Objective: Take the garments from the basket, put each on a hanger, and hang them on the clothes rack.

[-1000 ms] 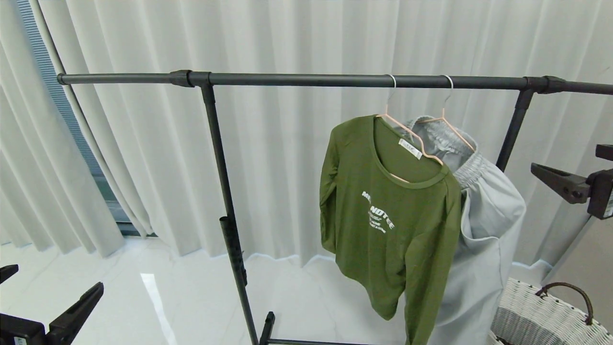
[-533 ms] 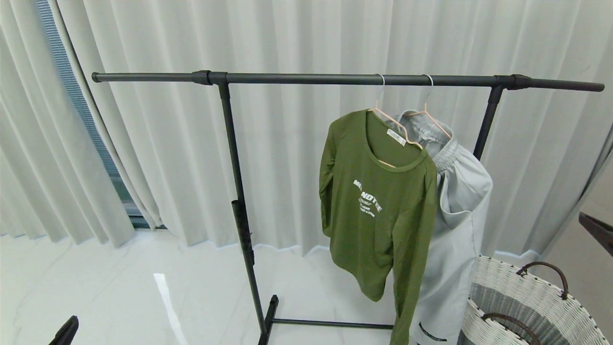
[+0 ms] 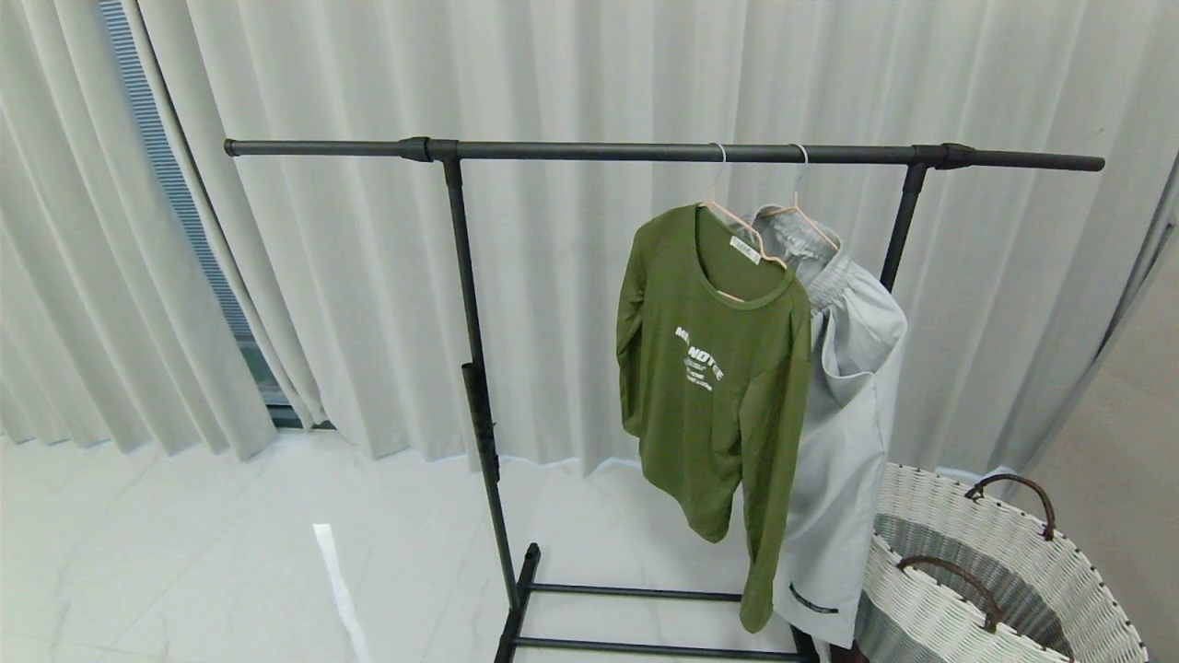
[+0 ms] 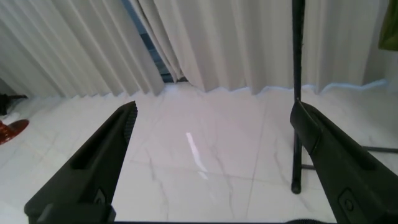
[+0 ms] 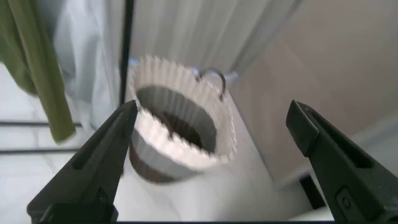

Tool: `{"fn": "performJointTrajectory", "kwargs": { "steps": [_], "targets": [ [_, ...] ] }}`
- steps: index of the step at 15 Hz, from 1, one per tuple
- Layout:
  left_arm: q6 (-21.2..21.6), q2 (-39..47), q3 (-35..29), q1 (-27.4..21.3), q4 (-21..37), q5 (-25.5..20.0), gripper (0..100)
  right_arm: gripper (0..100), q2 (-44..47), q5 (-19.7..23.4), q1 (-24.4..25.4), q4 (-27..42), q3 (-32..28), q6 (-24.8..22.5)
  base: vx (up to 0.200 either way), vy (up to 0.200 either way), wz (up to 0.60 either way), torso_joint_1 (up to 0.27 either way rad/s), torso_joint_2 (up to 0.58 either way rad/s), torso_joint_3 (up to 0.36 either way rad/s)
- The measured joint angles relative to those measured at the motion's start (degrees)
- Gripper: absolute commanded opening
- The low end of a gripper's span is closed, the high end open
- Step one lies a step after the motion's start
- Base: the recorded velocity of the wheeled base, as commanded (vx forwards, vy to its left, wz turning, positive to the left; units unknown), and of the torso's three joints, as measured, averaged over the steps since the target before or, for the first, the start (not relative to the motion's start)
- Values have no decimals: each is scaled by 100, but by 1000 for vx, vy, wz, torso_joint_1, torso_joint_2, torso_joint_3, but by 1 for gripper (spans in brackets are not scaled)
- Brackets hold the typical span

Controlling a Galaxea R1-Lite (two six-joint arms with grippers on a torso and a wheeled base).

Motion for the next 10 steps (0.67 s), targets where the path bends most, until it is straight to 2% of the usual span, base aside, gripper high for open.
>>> {"fn": "performJointTrajectory", "kwargs": {
  "steps": [4, 5, 6, 8, 10],
  "targets": [
    [-95, -868, 46, 163, 121, 150, 100, 100, -1552, 400, -96, 325, 646, 20, 0, 0, 0, 0, 0, 0],
    [-344, -965, 49, 179, 121, 154, 100, 100, -1882, 283, -101, 143, 929, 20, 0, 0, 0, 0, 0, 0],
    [-528, -1028, 51, 182, 123, 151, 100, 100, -2120, -9, -107, -93, 1123, 9, 0, 0, 0, 0, 0, 0],
    [-1040, -1102, 55, 188, 143, 184, 100, 100, -2404, -101, -110, -94, 1290, 123, 0, 0, 0, 0, 0, 0],
    [-1631, -1130, 57, 188, 161, 90, 100, 100, -2528, -150, -110, -49, 1318, 429, 0, 0, 0, 0, 0, 0]
  ]
}}
